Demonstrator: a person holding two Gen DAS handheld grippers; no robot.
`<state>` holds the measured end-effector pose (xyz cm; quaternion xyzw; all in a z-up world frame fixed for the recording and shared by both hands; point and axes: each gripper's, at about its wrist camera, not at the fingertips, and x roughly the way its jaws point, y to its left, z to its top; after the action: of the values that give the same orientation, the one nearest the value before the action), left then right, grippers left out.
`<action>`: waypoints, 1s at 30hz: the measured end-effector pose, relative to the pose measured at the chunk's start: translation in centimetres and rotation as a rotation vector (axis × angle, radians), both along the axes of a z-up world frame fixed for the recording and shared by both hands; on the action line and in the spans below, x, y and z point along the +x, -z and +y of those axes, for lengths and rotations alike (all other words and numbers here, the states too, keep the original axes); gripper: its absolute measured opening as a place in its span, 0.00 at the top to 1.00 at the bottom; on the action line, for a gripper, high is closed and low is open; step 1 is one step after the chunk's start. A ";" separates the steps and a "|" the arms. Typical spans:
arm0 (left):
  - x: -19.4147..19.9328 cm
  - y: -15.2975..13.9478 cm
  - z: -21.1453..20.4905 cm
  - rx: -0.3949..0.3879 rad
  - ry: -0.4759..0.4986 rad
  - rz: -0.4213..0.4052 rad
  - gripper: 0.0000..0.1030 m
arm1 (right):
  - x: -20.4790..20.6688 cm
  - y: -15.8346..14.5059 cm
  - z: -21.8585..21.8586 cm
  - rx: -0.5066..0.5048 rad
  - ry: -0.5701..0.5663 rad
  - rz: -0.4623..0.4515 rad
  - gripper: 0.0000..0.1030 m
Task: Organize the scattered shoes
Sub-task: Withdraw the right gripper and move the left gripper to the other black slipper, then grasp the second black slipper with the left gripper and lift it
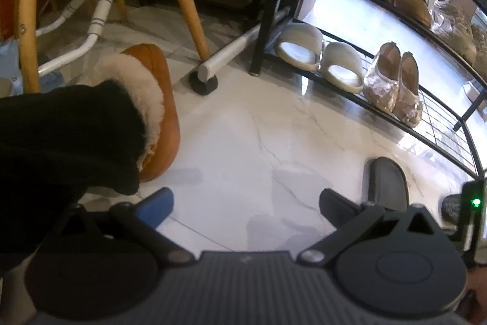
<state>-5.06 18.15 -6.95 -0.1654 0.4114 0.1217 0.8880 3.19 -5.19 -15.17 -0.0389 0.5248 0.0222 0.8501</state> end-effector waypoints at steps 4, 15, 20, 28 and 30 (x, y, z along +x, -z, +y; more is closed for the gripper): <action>0.2 -0.1 -0.8 0.016 0.033 -0.012 0.01 | -2.3 -3.1 -3.6 0.245 0.079 -0.098 0.00; 1.1 -0.1 -7.9 0.036 0.313 -0.120 0.01 | -13.4 -9.1 -20.0 0.368 0.420 -0.637 0.00; 2.6 -0.6 -17.5 0.124 0.601 -0.206 0.01 | -18.3 -9.1 -24.4 0.295 0.781 -0.877 0.00; 7.4 2.4 -34.3 0.311 0.997 -0.327 0.01 | -18.2 -8.9 -28.5 0.174 0.900 -1.002 0.00; 9.3 3.8 -37.9 0.348 1.045 -0.309 0.01 | -18.0 -8.3 -29.7 0.235 0.960 -0.964 0.00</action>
<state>4.23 -19.74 -10.76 0.1927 0.2777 -0.2931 0.8943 -14.85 -34.84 -6.84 0.2849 0.0416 -0.3198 0.9027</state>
